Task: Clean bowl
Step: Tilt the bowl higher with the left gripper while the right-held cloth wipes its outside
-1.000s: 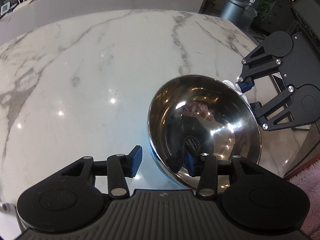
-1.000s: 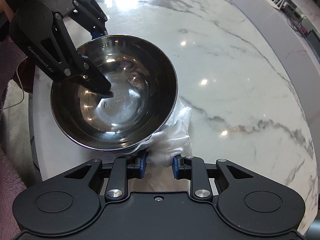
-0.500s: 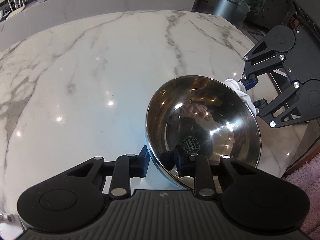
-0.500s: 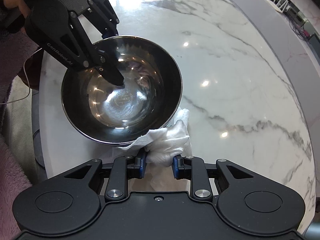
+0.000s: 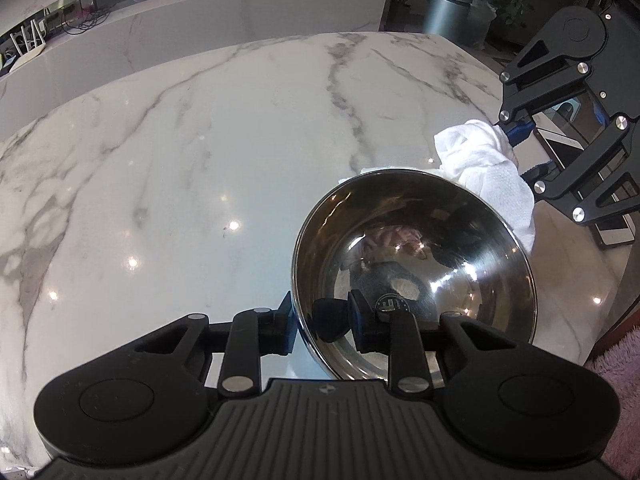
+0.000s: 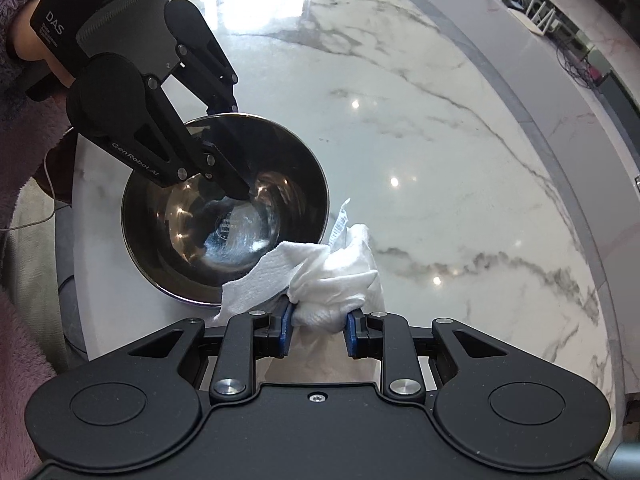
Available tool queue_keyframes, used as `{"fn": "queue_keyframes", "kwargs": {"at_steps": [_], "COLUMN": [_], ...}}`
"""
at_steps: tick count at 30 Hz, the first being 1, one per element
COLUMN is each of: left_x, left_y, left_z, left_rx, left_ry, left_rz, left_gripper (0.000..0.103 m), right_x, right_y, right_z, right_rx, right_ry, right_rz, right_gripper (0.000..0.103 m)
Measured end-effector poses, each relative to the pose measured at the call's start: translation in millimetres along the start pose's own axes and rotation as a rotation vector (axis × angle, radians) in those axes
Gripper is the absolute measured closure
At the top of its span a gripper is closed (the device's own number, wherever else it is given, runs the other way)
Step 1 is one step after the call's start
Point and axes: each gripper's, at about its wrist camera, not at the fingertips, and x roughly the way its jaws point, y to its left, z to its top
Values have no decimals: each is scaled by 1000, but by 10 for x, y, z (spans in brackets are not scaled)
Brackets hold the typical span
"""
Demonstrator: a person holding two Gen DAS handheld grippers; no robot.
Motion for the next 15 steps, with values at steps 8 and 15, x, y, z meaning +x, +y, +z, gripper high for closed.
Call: {"fn": "queue_keyframes", "kwargs": {"at_steps": [8,15], "left_x": [5,-32], "left_y": [-3,24], "left_z": [13,0], "left_rx": [-2,-36], "left_ry": [-3,-1], "left_rz": [1,-11], "left_gripper": [78,74], "right_x": [221,307], "right_y": [135,171], "right_z": [-50,-73], "right_rx": [14,27], "right_ry": [31,42], "right_rz": [36,37], "right_gripper": [79,79]}}
